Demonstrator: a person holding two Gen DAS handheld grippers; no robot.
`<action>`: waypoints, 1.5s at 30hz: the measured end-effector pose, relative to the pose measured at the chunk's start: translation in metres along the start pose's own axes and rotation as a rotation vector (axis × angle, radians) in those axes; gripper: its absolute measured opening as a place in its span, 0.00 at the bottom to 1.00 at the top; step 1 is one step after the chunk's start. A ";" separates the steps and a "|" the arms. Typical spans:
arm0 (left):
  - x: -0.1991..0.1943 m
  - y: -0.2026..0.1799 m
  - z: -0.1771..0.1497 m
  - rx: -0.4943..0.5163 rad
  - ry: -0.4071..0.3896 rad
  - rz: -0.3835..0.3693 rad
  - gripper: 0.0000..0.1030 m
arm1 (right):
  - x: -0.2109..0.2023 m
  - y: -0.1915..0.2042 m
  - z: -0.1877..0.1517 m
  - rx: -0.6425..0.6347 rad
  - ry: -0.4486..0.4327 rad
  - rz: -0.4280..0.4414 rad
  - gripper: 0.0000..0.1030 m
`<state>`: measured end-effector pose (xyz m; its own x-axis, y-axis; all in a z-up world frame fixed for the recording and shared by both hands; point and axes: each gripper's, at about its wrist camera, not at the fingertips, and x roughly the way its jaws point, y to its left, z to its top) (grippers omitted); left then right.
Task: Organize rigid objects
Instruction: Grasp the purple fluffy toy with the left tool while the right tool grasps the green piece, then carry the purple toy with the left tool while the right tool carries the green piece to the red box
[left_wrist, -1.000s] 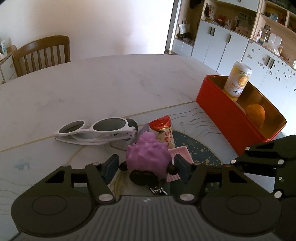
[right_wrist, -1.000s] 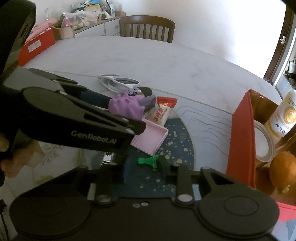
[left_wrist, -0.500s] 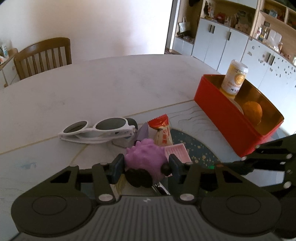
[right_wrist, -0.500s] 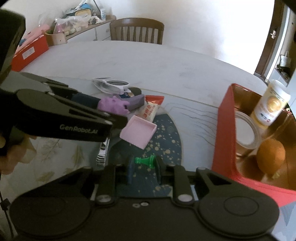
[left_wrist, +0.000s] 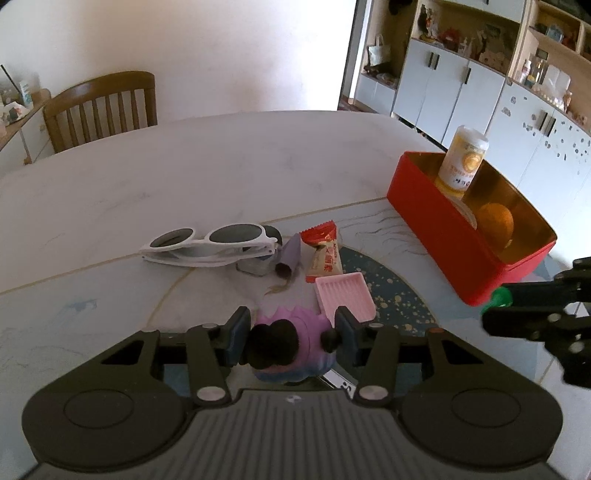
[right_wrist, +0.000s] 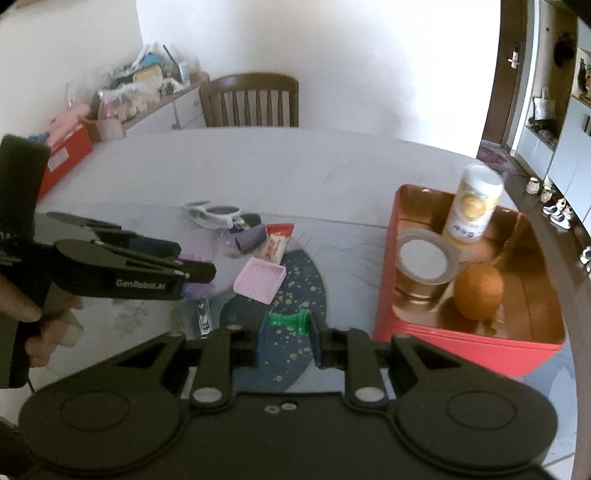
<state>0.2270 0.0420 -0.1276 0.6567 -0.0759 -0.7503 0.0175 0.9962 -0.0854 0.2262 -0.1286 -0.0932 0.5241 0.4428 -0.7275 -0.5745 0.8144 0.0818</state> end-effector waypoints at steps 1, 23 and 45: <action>-0.003 0.000 0.000 -0.006 -0.001 -0.002 0.48 | -0.005 -0.002 0.000 0.002 -0.007 -0.002 0.22; -0.037 -0.097 0.047 0.011 -0.059 -0.090 0.48 | -0.047 -0.106 0.007 0.031 -0.068 -0.056 0.22; 0.047 -0.213 0.092 0.111 -0.030 -0.090 0.48 | 0.023 -0.204 0.035 0.035 0.000 -0.056 0.23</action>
<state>0.3231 -0.1700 -0.0842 0.6710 -0.1655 -0.7228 0.1592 0.9842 -0.0775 0.3773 -0.2721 -0.1027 0.5548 0.3964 -0.7314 -0.5220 0.8504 0.0649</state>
